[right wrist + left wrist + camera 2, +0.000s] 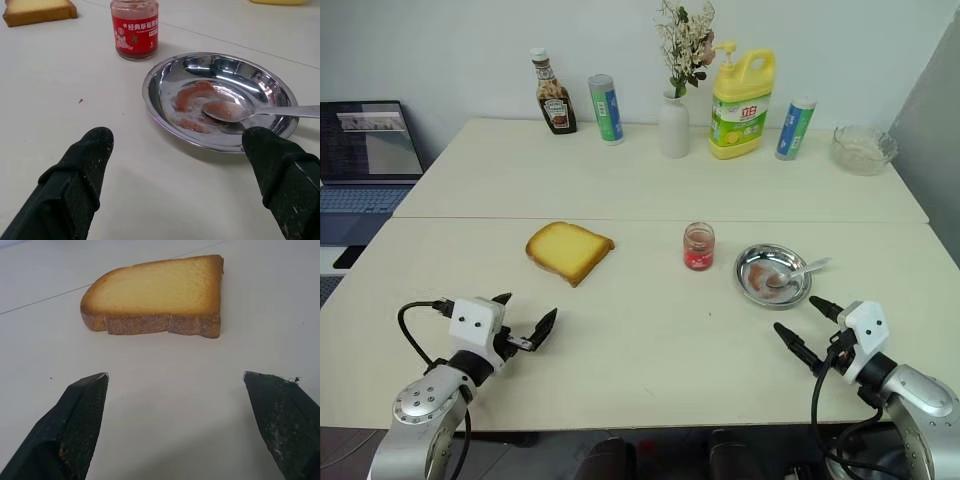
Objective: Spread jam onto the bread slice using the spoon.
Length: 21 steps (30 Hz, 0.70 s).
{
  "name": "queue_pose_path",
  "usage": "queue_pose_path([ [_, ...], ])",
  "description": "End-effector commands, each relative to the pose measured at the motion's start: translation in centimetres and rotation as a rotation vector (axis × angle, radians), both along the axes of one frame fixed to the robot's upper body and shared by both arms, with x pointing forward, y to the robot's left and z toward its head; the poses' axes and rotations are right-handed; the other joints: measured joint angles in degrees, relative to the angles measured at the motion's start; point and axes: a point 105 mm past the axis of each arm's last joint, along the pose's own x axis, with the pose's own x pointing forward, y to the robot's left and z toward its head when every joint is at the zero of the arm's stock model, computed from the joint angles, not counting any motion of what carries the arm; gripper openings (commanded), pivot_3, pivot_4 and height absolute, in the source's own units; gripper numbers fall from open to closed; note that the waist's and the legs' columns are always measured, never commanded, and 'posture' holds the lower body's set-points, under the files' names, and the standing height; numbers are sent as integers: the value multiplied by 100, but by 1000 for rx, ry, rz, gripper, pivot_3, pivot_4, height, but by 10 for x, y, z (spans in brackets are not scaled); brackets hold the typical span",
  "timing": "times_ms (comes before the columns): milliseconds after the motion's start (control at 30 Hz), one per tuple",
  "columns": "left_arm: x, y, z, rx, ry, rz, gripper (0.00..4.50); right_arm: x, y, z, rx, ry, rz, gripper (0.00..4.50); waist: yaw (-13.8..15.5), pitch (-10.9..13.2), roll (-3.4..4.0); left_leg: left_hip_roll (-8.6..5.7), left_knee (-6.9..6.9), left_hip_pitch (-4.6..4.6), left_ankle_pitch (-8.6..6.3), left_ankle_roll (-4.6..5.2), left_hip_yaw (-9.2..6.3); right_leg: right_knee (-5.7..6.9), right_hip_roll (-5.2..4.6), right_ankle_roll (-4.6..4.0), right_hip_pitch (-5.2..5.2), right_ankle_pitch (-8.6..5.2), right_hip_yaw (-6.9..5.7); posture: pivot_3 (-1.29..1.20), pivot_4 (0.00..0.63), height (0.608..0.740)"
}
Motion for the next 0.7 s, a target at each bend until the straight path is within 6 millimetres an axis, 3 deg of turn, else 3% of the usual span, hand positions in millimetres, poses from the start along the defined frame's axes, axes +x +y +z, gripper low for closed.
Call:
queue_pose_path([
  [33,3,5,11,37,-39,17,4500,-2,8,10,-17,-43,37,4466,0,0,0,0,0,0,0,0,0,0,0,0,0,0,0,0,150,740],
  [200,9,18,19,38,-76,109,4500,0,22,25,-15,-84,94,4466,0,0,1,1,0,0,0,0,-2,1,0,0,0,0,-1,0,150,740],
  [400,28,41,32,-97,-99,291,4500,-5,53,56,18,-88,255,4466,2,0,0,0,3,-1,0,0,-4,1,1,5,2,3,-5,0,150,740],
  [533,47,37,39,-241,-78,333,4500,-13,78,68,8,-66,380,4466,3,2,-5,-2,7,-4,0,0,-9,2,2,11,3,7,-9,0,150,740],
  [700,69,31,43,-358,-27,378,4500,-18,92,74,-22,-59,461,4466,9,3,-15,-7,18,-22,0,0,-17,-1,2,17,0,10,-15,0,150,740],
])
